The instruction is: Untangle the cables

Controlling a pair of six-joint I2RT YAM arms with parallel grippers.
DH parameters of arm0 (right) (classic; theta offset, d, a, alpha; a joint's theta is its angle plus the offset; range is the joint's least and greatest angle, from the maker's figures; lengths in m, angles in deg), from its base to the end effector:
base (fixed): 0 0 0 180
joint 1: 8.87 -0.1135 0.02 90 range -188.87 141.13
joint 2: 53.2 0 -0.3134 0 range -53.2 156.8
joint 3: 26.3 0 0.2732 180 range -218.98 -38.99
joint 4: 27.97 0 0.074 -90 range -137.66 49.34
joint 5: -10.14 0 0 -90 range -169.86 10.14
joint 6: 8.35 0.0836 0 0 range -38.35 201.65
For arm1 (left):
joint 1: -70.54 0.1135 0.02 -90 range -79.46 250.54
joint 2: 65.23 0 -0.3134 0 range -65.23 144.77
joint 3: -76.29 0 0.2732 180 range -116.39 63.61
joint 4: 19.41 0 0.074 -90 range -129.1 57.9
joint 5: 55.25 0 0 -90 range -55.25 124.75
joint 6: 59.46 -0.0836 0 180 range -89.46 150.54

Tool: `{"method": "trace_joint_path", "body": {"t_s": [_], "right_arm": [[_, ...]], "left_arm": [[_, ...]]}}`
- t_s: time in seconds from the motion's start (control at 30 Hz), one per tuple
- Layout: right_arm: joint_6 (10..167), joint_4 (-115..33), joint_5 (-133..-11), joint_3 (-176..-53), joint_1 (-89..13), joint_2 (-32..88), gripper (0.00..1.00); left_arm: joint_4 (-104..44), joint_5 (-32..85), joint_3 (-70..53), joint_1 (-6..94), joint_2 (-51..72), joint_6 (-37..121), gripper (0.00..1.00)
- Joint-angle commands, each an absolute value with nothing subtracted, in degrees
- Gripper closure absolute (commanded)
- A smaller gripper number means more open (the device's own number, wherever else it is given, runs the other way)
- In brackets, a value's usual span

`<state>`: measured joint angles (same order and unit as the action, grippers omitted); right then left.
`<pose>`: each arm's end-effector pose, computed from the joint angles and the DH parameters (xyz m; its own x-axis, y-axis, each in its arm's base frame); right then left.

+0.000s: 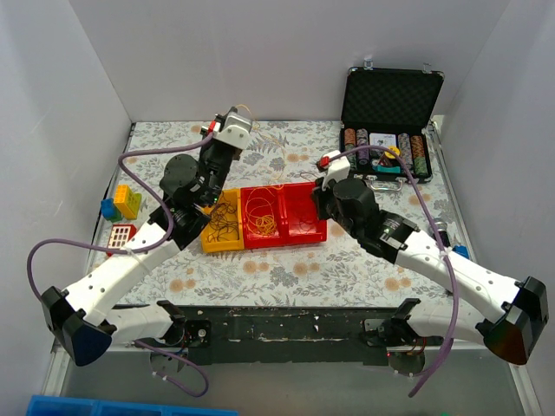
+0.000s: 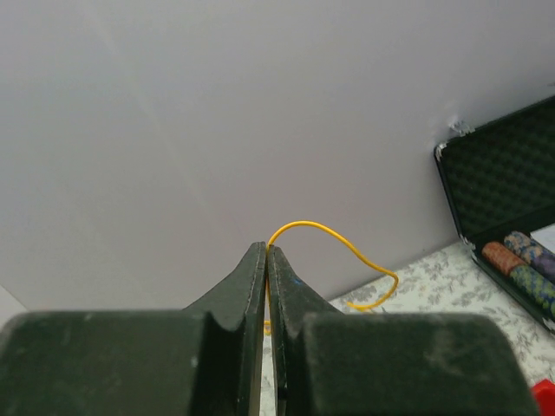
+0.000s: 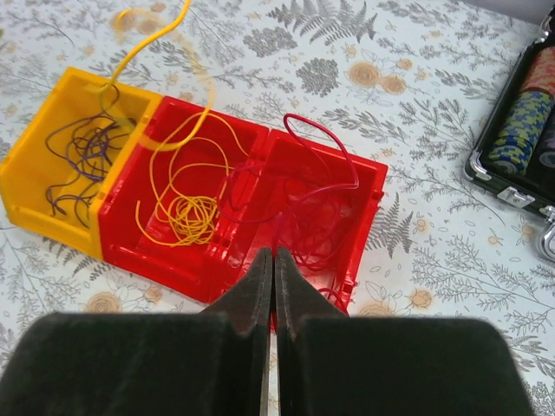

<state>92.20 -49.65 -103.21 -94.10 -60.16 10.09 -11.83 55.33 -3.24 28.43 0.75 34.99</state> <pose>0.2107 0.2099 0.3704 -0.2693 -0.0672 -0.9607 -0.4377 0.8971 0.0599 0.2423 -0.1794 0.5187 0.2368 -0.3119 -0.9201 0.4041 0.8929 -0.1987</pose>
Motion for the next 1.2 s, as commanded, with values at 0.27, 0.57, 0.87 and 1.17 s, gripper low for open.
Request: {"method": "trace_joint_path", "body": {"t_s": [0.27, 0.57, 0.87, 1.17], "right_arm": [[94.39, -43.91, -98.32, -90.84, -53.70, 20.09, 0.99], [96.77, -42.68, -95.16, -95.84, -49.74, 33.71, 0.99], [100.37, -41.28, -91.11, -100.86, -49.30, 43.48, 0.99], [103.01, -38.46, -91.19, -103.85, -49.30, 44.45, 0.99]], "left_arm": [[-22.26, 54.09, 9.63, 28.70, -5.29, 44.51, 1.00], [-22.69, 52.41, 12.45, 28.62, -4.94, 45.66, 1.00], [-23.84, 49.95, 18.51, 28.62, -5.20, 46.89, 1.00], [-22.08, 50.13, 21.16, 28.53, -0.20, 40.31, 1.00]]}}
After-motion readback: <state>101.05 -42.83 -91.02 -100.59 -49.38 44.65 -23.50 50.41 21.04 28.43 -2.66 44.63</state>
